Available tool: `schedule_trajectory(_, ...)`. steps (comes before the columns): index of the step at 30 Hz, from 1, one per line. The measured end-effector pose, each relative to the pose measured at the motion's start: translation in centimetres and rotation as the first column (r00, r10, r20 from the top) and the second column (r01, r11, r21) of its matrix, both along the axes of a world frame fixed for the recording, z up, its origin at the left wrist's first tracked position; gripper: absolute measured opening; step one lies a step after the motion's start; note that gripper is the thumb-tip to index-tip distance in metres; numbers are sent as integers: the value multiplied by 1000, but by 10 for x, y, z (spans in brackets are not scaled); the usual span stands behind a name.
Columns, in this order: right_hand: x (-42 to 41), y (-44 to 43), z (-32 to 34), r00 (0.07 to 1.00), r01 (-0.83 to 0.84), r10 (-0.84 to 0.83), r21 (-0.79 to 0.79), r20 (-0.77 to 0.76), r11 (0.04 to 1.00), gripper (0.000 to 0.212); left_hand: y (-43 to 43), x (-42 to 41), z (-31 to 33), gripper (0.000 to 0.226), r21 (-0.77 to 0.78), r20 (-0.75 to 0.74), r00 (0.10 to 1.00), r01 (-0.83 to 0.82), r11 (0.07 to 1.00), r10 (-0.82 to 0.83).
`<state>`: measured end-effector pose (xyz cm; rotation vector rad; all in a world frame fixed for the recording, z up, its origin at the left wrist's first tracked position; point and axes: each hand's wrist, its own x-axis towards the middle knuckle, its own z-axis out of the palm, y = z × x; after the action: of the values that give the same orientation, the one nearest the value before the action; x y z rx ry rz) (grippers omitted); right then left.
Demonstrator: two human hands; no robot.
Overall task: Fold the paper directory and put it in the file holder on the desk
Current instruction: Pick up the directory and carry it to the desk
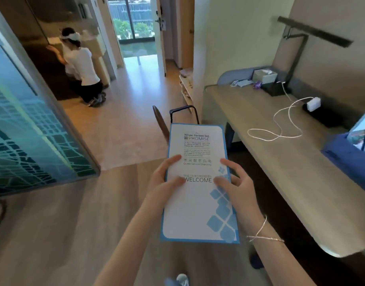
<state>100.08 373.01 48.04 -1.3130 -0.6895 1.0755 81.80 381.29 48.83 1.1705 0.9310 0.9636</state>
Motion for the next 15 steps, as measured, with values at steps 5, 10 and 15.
schedule_trajectory(5, 56, 35, -1, 943, 333, -333, 20, 17, 943, 44, 78, 84, 2, 54, -52, 36, 955, 295, 954, -293)
schedule_trajectory(10, 123, 22, -14, 810, 580, -575, -20, 112, 814, 48, 100, 186, -17, 56, -71, 20, 850, 526, 847, -526)
schedule_trajectory(15, 195, 5, -26, 677, 733, -723, -36, 137, 679, 47, 104, 294, -36, 59, -77, 7, 734, 677, 732, -679)
